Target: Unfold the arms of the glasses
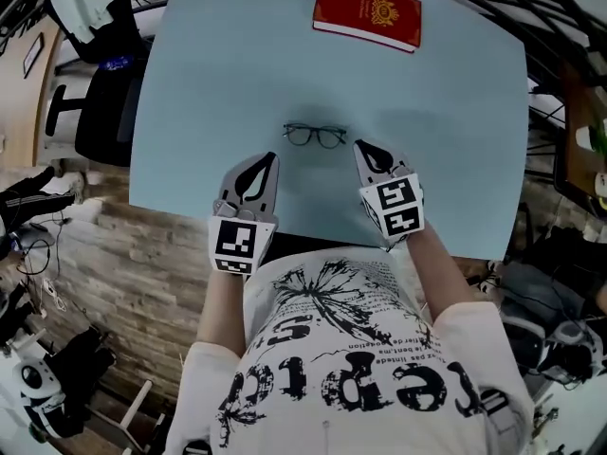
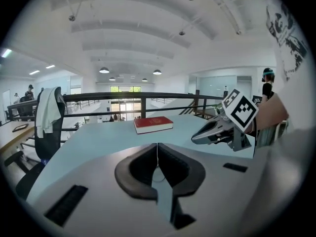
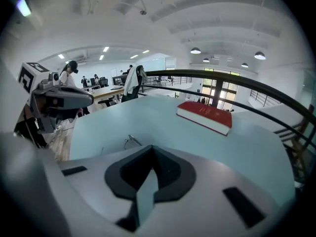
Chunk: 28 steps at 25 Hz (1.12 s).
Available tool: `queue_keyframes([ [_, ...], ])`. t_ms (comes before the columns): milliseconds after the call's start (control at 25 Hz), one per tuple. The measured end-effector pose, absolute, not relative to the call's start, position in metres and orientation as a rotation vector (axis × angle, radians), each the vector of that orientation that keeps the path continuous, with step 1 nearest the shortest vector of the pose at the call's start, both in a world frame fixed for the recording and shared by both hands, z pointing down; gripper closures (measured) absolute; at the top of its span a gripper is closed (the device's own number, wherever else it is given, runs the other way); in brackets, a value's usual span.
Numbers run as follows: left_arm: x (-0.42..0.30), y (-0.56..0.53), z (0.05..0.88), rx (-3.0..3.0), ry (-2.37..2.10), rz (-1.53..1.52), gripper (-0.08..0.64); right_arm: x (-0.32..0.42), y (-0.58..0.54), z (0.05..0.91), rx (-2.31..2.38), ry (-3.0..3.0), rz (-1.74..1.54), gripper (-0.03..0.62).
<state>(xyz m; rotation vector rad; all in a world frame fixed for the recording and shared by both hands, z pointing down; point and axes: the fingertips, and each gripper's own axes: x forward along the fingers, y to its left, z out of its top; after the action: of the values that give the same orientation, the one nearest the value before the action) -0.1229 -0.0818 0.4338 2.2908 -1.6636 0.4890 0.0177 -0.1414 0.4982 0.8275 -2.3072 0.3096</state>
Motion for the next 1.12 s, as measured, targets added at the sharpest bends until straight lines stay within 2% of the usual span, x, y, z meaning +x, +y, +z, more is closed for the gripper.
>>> queue_keyframes([
  [280, -0.123, -0.121, 0.452, 2.391, -1.498, 0.499, 0.541, 0.009, -0.157, 0.536, 0.697, -2.127, 0.328, 0.580],
  [480, -0.125, -0.139, 0.463, 2.446, -1.372, 0.540, 0.541, 0.003, -0.163, 0.560, 0.535, -1.992, 0.215, 0.572],
  [600, -0.128, -0.146, 0.472, 2.448, -1.311, 0.571, 0.541, 0.003, -0.162, 0.578, 0.396, -1.909, 0.125, 0.508],
  [1120, -0.135, -0.153, 0.476, 2.490, -1.233, 0.569, 0.540, -0.009, -0.166, 0.605, 0.091, -1.799, -0.076, 0.518],
])
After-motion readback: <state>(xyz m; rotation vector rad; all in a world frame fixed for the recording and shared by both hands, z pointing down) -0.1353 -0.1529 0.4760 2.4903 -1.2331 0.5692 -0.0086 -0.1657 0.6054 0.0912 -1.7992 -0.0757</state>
